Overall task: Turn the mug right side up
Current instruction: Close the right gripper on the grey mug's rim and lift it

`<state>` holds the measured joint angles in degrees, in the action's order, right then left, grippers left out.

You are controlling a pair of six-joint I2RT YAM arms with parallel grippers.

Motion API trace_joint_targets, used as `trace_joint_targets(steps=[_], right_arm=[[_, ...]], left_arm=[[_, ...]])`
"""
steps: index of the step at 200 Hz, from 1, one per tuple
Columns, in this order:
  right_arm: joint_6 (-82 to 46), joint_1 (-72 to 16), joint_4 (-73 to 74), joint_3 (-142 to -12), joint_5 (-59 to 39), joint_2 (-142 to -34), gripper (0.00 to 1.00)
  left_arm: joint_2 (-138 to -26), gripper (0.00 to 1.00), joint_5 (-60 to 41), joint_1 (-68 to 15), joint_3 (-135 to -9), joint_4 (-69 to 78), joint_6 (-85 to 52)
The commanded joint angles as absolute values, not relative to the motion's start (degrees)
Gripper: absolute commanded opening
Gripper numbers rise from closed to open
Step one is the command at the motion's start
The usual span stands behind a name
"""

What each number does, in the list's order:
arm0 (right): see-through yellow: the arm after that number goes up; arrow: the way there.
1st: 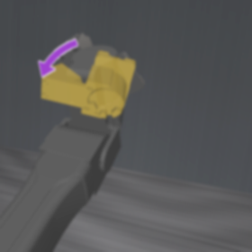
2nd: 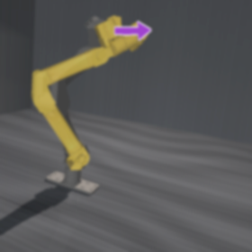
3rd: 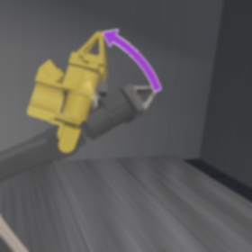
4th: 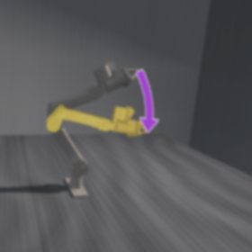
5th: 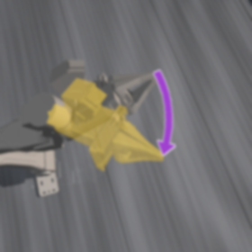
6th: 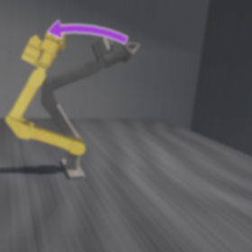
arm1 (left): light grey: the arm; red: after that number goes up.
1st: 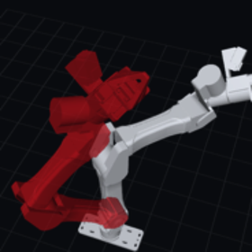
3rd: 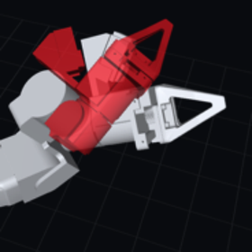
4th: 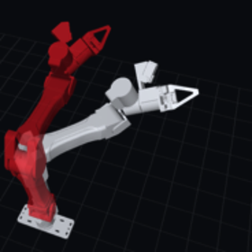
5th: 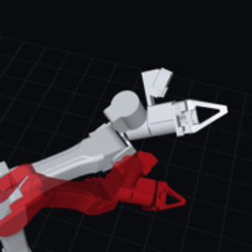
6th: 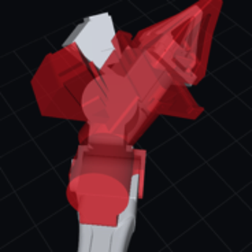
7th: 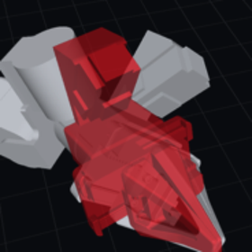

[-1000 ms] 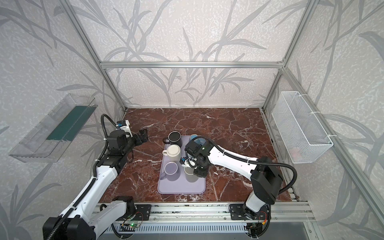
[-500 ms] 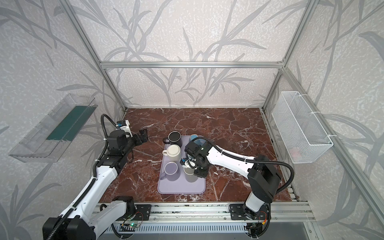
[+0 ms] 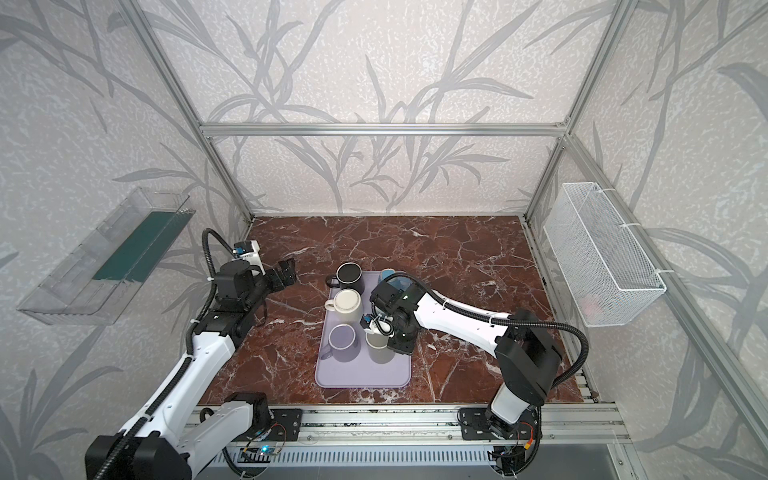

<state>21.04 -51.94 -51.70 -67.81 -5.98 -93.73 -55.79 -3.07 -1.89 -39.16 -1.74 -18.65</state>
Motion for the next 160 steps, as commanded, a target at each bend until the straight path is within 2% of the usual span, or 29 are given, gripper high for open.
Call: trace_joint_targets(steps=[1,40,113,160], right_arm=[[20.51,-51.76,-50.89,-66.76,-6.0,-92.92,0.25],[20.06,-51.77,-49.03,-65.77,-5.47,-91.82,0.24],[19.64,-51.16,-47.87,-65.32,-6.9,-90.53,0.05],[18.0,-49.67,-46.31,-65.77,-8.59,-88.59,0.03]], left_arm=[[-55.02,0.99,-2.44,-2.14,-38.41,-1.49,-17.93],[-55.02,0.99,-2.5,-2.12,-38.41,-1.28,-17.84],[-54.89,0.99,-3.03,-2.13,-38.32,-0.9,-18.04],[-54.65,0.99,-3.59,-2.11,-38.39,-0.62,-18.28]])
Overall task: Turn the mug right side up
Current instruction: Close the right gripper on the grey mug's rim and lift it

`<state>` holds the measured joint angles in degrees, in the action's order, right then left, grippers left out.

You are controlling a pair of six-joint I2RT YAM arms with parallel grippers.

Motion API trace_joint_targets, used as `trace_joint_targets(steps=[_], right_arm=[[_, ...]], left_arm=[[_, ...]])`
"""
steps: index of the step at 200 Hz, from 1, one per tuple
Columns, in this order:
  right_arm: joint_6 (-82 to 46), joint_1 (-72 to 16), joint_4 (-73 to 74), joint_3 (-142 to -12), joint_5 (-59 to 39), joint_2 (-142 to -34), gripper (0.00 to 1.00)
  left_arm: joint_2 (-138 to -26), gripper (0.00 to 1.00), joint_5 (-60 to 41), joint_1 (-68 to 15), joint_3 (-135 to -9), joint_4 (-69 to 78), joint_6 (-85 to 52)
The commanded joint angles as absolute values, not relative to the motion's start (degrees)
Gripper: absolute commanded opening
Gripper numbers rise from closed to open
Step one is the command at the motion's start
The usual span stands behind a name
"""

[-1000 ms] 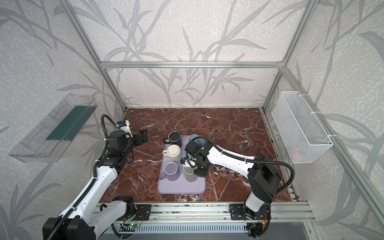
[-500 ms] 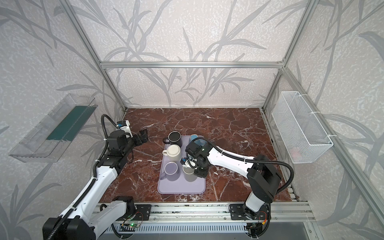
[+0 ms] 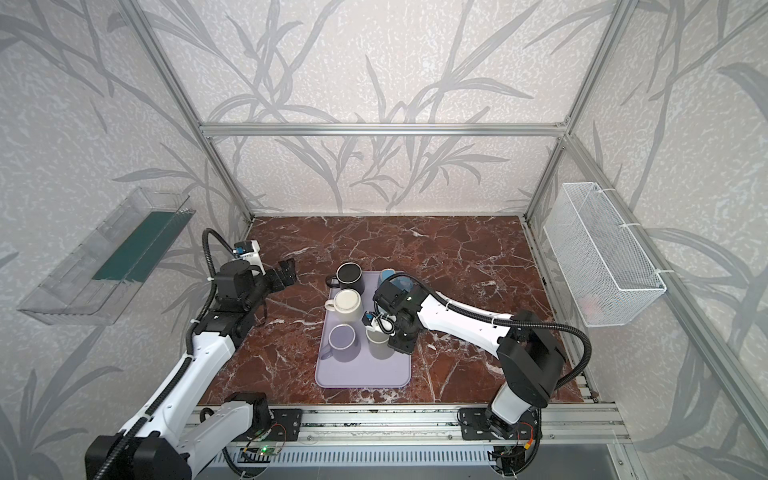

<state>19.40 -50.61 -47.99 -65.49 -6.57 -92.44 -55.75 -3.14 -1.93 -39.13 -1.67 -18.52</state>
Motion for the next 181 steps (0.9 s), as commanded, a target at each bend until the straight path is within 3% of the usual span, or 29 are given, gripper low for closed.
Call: trace_joint_targets(steps=[1,181], right_arm=[[17.97,-49.66,-46.27,-65.76,-8.6,-88.46,0.03],[4.87,-44.39,-32.28,-58.6,-18.95,-80.71,0.0]], left_arm=[[-54.61,0.99,-3.6,-2.11,-38.4,-0.62,-18.33],[-54.49,0.99,-7.71,-2.53,-37.62,1.75,-21.86]])
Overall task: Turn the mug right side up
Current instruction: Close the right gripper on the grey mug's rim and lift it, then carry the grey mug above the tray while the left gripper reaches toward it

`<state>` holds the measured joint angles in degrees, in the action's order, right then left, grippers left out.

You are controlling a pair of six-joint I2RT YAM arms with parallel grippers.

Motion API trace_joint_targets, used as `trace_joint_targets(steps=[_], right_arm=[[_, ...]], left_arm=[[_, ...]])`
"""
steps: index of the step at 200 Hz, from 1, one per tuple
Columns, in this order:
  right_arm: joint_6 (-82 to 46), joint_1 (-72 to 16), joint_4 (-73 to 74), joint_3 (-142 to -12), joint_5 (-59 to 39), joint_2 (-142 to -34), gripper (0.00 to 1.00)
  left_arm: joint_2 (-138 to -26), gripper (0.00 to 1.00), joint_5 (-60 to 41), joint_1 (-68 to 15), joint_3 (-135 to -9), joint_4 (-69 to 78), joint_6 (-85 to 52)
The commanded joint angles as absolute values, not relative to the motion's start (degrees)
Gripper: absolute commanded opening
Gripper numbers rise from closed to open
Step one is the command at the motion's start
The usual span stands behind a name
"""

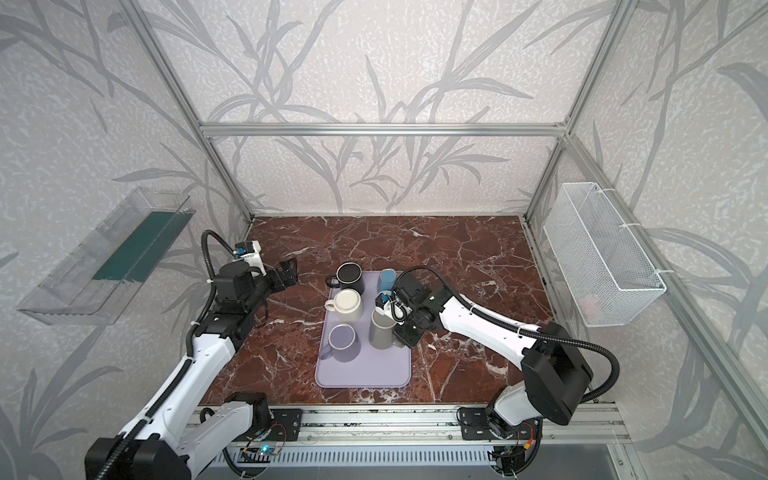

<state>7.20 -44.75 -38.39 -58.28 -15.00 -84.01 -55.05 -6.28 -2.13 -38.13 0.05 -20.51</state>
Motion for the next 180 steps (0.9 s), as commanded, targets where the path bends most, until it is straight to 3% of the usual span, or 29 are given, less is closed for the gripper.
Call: trace_joint_targets(steps=[1,57,180], right_arm=[[4.81,-44.39,-32.18,-58.53,-19.01,-80.7,0.0],[1.45,-42.93,-26.84,-55.11,-23.13,-76.56,0.0],[-5.49,-39.3,-19.21,-55.17,-28.48,-72.32,0.0]], left_arm=[[-54.49,0.99,-7.72,-2.54,-37.62,1.75,-21.91],[-54.32,0.98,-11.18,-3.6,-37.12,3.05,-25.29],[-52.23,0.99,-19.88,-8.51,-48.63,-11.43,-30.86]])
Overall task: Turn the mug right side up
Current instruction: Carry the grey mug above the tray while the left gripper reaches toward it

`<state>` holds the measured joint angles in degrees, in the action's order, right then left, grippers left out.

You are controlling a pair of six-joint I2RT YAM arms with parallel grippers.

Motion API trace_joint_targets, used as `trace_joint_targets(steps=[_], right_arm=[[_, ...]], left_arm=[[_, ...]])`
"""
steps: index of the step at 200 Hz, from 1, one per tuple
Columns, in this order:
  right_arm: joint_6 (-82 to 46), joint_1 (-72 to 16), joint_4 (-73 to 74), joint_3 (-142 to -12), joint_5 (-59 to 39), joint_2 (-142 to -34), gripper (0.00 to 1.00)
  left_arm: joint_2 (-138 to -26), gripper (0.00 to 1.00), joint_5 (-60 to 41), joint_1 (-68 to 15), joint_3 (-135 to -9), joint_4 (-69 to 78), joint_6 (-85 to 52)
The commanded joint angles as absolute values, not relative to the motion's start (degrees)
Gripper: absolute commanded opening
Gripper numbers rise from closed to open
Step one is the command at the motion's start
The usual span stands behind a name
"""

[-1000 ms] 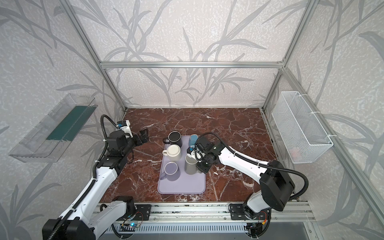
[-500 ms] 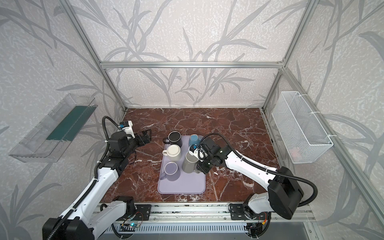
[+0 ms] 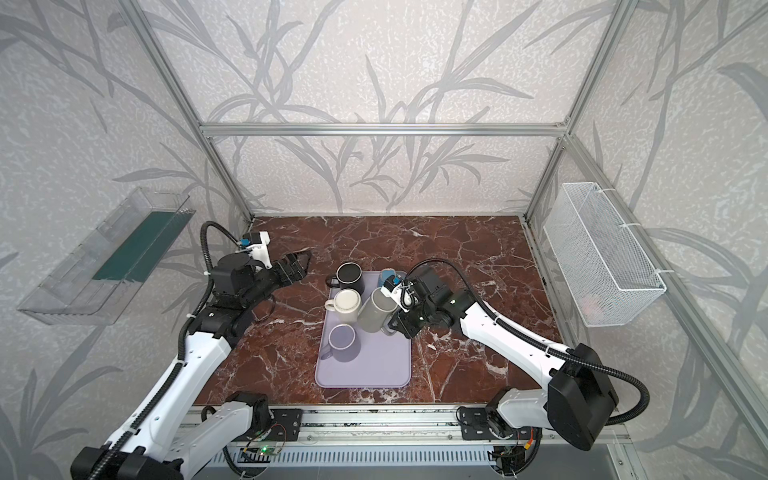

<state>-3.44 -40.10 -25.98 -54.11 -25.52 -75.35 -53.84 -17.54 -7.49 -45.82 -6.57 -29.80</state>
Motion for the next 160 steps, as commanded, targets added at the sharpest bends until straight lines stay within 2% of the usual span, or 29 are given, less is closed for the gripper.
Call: trace_joint_targets(steps=[1,30,160], right_arm=[[-5.56,-39.25,-19.14,-55.18,-28.48,-72.28,0.0],[-8.15,-38.27,-17.0,-55.48,-29.1,-71.38,0.0],[-18.13,-35.03,-0.75,-56.51,-32.6,-73.72,0.0]], left_arm=[[-52.17,0.99,-19.87,-8.56,-48.71,-11.47,-30.9],[-52.12,0.99,-23.07,-8.75,-49.53,-11.99,-33.53],[-52.42,0.96,-37.33,-12.02,-40.51,3.62,-42.82]])
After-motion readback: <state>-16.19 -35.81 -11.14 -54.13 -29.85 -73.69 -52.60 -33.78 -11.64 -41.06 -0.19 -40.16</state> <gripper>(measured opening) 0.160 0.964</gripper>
